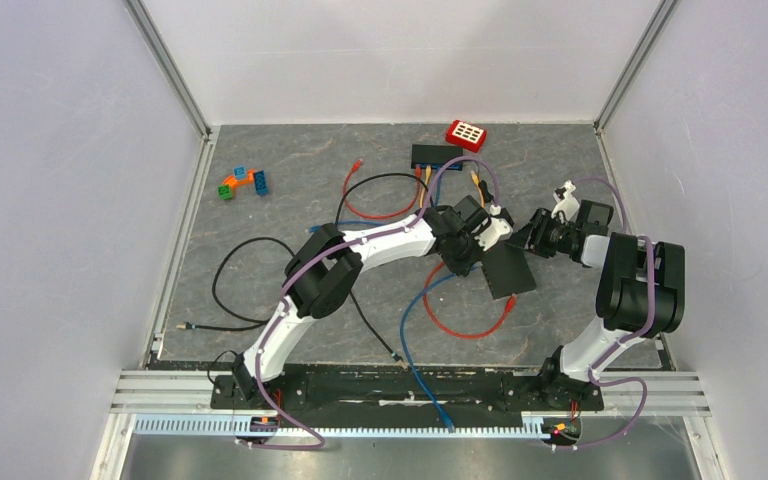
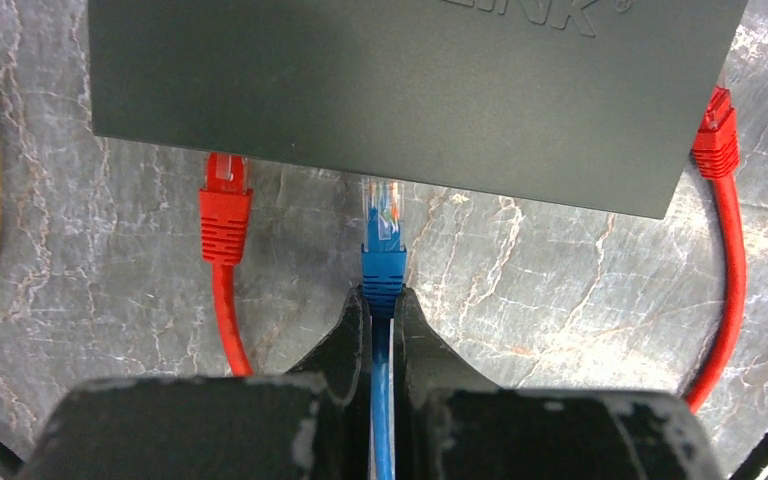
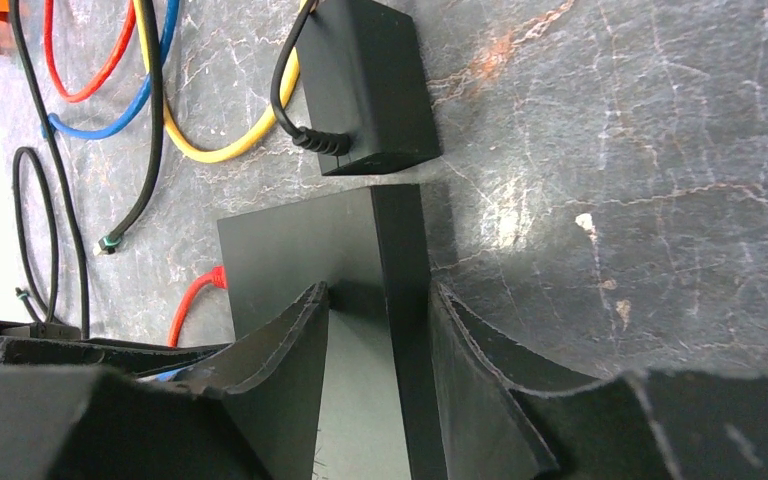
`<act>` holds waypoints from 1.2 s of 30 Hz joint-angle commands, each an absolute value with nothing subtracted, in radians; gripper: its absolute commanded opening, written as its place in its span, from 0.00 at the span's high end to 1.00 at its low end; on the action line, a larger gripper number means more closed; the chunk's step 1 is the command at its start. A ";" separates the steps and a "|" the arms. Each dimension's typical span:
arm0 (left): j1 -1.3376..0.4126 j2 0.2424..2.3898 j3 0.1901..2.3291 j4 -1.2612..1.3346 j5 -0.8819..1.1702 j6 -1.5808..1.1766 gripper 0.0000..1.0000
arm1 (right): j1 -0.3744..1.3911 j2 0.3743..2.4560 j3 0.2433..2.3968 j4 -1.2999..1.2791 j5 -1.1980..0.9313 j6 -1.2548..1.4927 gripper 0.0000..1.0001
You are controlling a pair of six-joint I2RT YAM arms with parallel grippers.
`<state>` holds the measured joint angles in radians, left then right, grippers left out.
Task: Insert the plug into the switch port
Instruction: Insert the connector into the switch port.
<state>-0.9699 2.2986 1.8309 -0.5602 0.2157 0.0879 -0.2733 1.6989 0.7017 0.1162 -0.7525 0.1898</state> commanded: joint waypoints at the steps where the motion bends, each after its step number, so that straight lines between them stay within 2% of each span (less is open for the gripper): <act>1: -0.974 2.321 1.853 -0.606 0.289 0.011 0.98 | -0.269 1.704 0.668 0.119 -0.799 0.194 0.57; 6: -0.975 2.334 1.865 -0.635 0.240 0.011 0.98 | -0.269 1.707 0.646 0.127 -0.816 0.195 0.57; 20: -0.973 2.368 1.906 -0.714 0.268 0.011 0.98 | -0.272 1.732 0.621 0.136 -0.855 0.215 0.59; 24: -0.972 2.360 1.894 -0.737 0.214 0.010 0.98 | -0.274 1.725 0.622 0.121 -0.852 0.207 0.53; 32: -0.972 2.349 1.893 -0.734 0.220 -0.041 0.98 | -0.273 1.707 0.607 0.102 -0.843 0.198 0.57; 36: -0.973 2.334 1.859 -0.675 0.285 -0.034 0.98 | -0.273 1.719 0.599 0.105 -0.855 0.205 0.59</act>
<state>-0.9688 2.3249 1.8915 -0.6861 0.2424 -0.0036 -0.2829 1.7046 0.6399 0.1963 -0.8398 0.2119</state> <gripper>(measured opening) 0.059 0.415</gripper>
